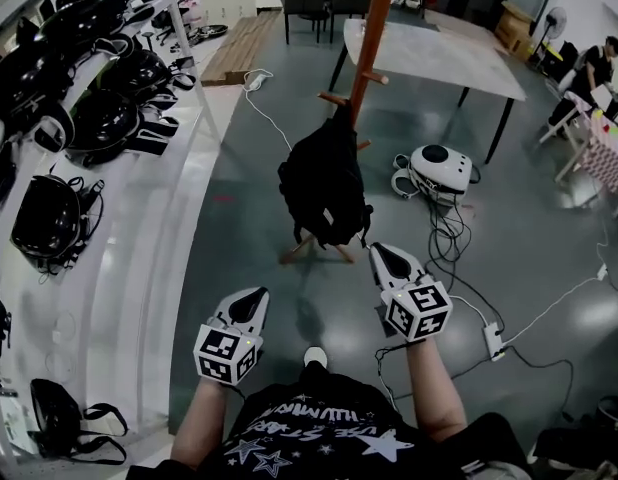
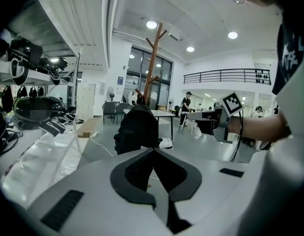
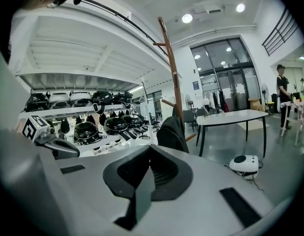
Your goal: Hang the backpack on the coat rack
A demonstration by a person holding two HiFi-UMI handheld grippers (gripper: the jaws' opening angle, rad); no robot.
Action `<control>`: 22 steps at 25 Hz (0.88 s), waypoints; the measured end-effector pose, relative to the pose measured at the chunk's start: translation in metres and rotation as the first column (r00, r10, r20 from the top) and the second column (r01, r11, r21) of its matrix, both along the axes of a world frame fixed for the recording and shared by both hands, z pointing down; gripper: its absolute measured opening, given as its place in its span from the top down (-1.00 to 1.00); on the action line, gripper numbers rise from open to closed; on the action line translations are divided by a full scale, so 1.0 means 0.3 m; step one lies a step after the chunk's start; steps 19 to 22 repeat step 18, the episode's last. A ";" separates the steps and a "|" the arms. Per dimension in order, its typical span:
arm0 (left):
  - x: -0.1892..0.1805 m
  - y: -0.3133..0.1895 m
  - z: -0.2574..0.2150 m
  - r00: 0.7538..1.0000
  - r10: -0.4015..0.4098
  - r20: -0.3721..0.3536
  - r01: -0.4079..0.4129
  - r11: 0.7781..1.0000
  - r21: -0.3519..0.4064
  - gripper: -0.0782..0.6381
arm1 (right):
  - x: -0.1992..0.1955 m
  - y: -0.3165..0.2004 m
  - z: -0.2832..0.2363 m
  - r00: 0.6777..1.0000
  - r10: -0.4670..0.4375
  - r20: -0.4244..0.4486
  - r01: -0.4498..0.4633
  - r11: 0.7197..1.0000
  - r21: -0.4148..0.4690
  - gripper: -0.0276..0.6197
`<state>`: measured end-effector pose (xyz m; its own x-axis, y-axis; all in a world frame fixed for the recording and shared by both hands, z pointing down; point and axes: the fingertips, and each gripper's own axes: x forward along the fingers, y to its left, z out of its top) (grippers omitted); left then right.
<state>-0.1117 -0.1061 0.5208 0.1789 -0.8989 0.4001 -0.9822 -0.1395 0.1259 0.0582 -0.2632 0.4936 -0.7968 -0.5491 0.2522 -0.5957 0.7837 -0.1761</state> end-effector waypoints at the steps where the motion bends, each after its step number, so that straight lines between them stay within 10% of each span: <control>1: 0.002 0.033 0.002 1.000 0.001 -0.006 -0.001 1.000 0.000 0.73 | -0.009 0.029 -0.005 1.000 0.000 0.001 0.000 1.000 0.000 0.88; 22: 0.067 0.653 -0.071 1.000 0.019 -0.007 -0.018 0.999 0.042 0.73 | 0.084 0.645 -0.098 0.999 0.039 0.012 -0.039 0.999 0.031 0.88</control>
